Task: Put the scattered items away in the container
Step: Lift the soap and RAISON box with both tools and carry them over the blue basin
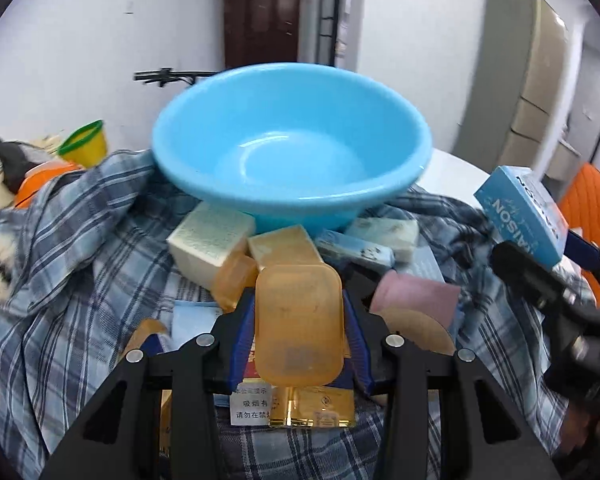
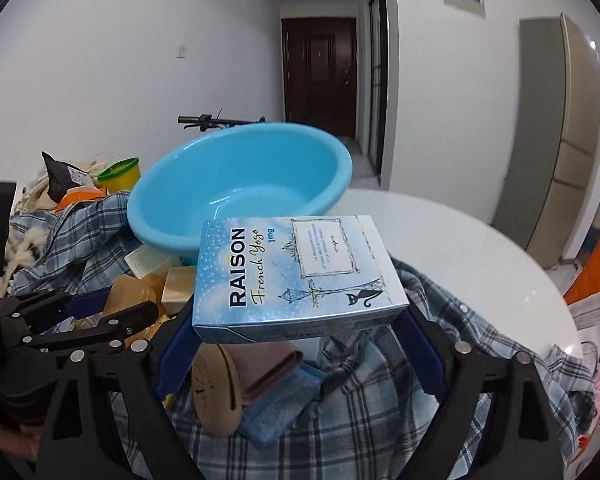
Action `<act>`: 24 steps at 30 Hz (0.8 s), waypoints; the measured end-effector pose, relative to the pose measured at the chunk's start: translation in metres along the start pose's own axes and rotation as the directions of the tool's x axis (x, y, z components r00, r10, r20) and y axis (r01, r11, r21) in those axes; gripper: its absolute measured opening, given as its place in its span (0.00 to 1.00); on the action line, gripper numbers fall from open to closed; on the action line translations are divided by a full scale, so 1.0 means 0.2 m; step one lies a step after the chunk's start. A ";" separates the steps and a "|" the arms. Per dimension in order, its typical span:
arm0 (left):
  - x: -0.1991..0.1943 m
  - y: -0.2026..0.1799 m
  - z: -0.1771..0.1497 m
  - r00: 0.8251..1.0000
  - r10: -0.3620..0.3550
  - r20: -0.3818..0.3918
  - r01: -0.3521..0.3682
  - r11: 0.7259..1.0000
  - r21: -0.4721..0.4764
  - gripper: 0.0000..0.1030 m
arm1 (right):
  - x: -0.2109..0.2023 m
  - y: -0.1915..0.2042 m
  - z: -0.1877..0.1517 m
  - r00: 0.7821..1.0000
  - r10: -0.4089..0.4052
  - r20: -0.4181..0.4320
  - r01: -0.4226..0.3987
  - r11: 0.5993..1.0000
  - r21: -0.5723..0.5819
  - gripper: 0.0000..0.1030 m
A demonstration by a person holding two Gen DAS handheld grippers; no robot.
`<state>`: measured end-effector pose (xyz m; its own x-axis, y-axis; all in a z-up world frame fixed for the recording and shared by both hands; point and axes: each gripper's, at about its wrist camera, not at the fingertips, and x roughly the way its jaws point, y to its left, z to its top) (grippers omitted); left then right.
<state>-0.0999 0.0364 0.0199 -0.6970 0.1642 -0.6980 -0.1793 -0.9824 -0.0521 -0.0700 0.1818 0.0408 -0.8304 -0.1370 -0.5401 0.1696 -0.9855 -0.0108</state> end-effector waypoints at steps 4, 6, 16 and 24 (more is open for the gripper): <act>-0.04 0.01 0.00 0.997 0.058 0.042 -0.059 0.998 0.009 0.43 | -0.01 0.07 -0.01 1.000 -0.027 0.015 0.028 0.999 -0.045 0.87; -0.05 0.03 0.01 0.997 0.055 0.045 -0.055 0.998 -0.005 0.43 | 0.01 0.06 0.00 1.000 -0.009 0.000 0.009 1.000 -0.030 0.87; -0.24 0.05 0.21 0.982 0.050 0.181 -0.050 0.999 -0.007 0.43 | -0.16 0.02 0.26 0.984 -0.014 0.179 0.014 1.000 0.001 0.87; -0.52 0.05 0.38 0.933 0.076 0.352 -0.077 0.997 -0.011 0.43 | -0.35 0.02 0.42 0.943 -0.011 0.334 0.004 1.000 0.022 0.87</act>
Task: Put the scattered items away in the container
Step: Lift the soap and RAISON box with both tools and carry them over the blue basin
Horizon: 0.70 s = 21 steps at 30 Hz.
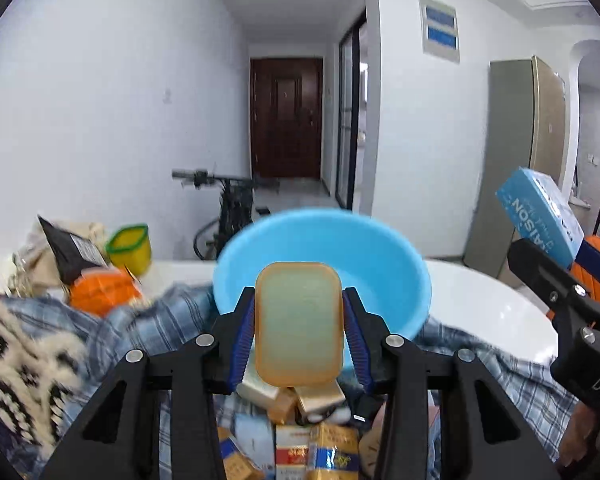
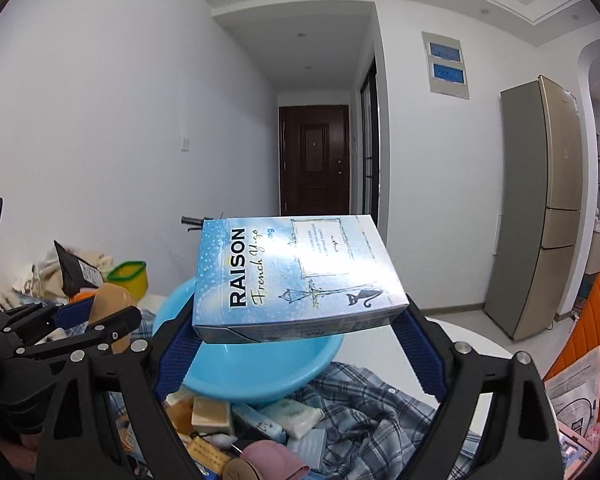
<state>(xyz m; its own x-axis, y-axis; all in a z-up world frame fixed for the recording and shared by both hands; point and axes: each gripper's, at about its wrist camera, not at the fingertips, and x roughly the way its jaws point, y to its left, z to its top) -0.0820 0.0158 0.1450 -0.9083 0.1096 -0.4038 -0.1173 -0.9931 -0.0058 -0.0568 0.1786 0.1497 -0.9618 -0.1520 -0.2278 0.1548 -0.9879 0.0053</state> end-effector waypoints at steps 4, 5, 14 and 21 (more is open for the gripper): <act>-0.03 0.01 0.03 1.000 -0.005 0.019 0.005 1.000 -0.007 0.43 | -0.01 0.01 -0.01 1.000 0.006 0.002 -0.006 1.000 -0.001 0.87; -0.03 0.02 0.04 1.000 -0.003 0.018 0.003 1.000 -0.007 0.43 | 0.00 0.01 -0.01 1.000 0.009 -0.002 -0.009 1.000 0.001 0.87; 0.12 -0.02 0.16 0.999 -0.032 0.034 0.032 0.999 0.022 0.43 | 0.21 -0.01 0.11 1.000 -0.011 0.017 0.011 1.000 0.026 0.87; 0.40 -0.02 0.43 0.990 0.039 0.139 -0.045 0.998 0.042 0.43 | 0.53 0.00 0.30 0.998 -0.064 -0.001 0.064 0.998 0.004 0.87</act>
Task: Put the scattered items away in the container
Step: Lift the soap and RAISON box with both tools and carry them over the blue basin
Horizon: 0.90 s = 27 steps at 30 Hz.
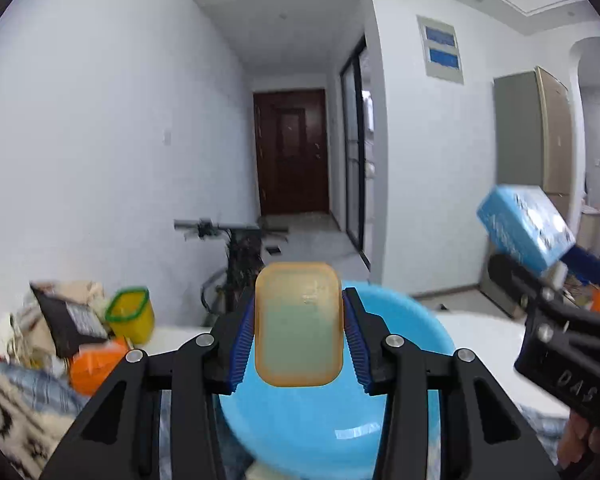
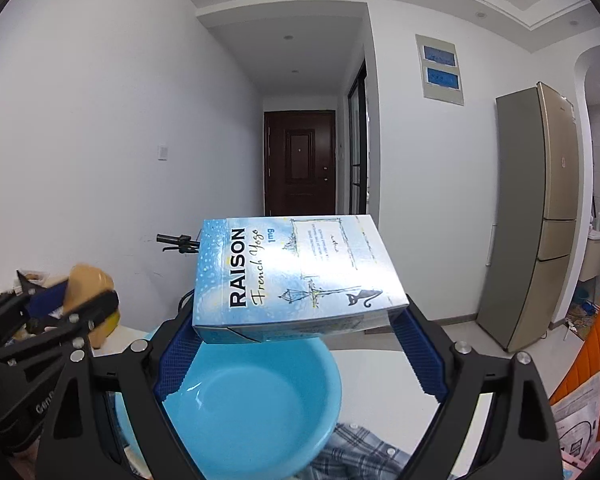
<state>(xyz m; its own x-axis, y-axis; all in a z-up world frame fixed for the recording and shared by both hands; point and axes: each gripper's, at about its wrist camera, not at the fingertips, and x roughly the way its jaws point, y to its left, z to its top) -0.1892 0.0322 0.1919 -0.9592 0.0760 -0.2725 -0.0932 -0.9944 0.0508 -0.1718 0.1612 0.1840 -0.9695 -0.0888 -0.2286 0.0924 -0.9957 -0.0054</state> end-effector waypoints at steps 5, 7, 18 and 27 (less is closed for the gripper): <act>0.33 0.02 0.13 0.998 -0.025 -0.059 0.023 0.999 -0.027 0.43 | 0.25 0.00 0.09 0.998 -0.014 -0.054 0.013 1.000 -0.004 0.87; 0.44 0.03 0.16 0.995 -0.036 -0.089 0.032 0.998 -0.047 0.43 | 0.35 -0.02 0.11 0.995 0.024 -0.095 -0.022 0.999 0.023 0.87; 0.73 0.02 0.13 0.932 -0.031 -0.361 0.030 1.000 -0.007 0.43 | 0.67 -0.05 0.10 0.921 0.140 -0.365 -0.140 0.990 0.027 0.87; 0.91 0.08 -0.12 0.737 -0.038 -0.675 0.065 0.998 0.015 0.43 | 0.86 -0.09 -0.06 0.699 0.199 -0.687 -0.257 0.966 0.018 0.87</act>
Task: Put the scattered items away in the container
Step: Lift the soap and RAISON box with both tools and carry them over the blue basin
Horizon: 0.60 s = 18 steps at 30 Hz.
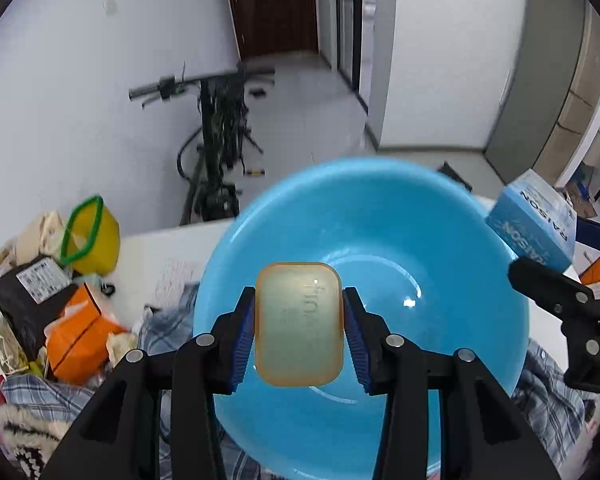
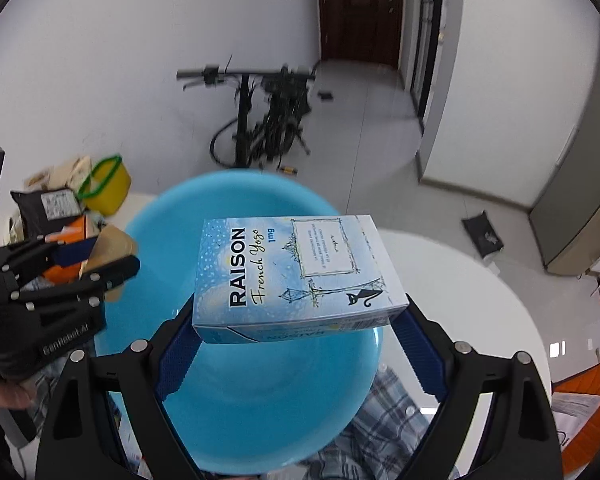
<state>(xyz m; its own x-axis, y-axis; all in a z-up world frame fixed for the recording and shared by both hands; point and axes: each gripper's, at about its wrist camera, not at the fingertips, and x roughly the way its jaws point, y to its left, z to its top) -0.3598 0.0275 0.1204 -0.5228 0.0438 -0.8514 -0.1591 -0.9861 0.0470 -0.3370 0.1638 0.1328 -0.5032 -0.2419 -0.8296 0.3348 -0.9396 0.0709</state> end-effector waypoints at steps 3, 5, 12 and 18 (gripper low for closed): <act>0.03 0.01 -0.01 0.999 -0.010 -0.031 0.010 1.000 0.001 0.43 | 0.05 -0.01 -0.01 0.995 0.040 -0.096 -0.039 0.999 0.011 0.87; 0.04 0.02 -0.02 0.999 -0.029 -0.037 0.029 1.000 0.000 0.43 | 0.06 0.01 -0.02 0.989 0.059 -0.133 -0.059 0.998 0.003 0.87; 0.10 -0.01 -0.03 0.996 -0.043 -0.083 0.044 0.999 0.001 0.43 | 0.16 0.02 -0.05 0.978 0.073 -0.197 -0.077 0.997 -0.013 0.87; 0.19 -0.03 -0.07 0.990 -0.042 -0.134 0.044 0.999 0.015 0.43 | 0.19 0.02 -0.06 0.974 0.063 -0.216 -0.069 0.997 -0.022 0.87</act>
<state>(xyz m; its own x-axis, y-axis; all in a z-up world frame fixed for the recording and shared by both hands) -0.3673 0.0331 0.0810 -0.3988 0.0629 -0.9149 -0.1946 -0.9807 0.0174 -0.3462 0.1542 0.0947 -0.2973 -0.2425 -0.9235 0.3863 -0.9151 0.1160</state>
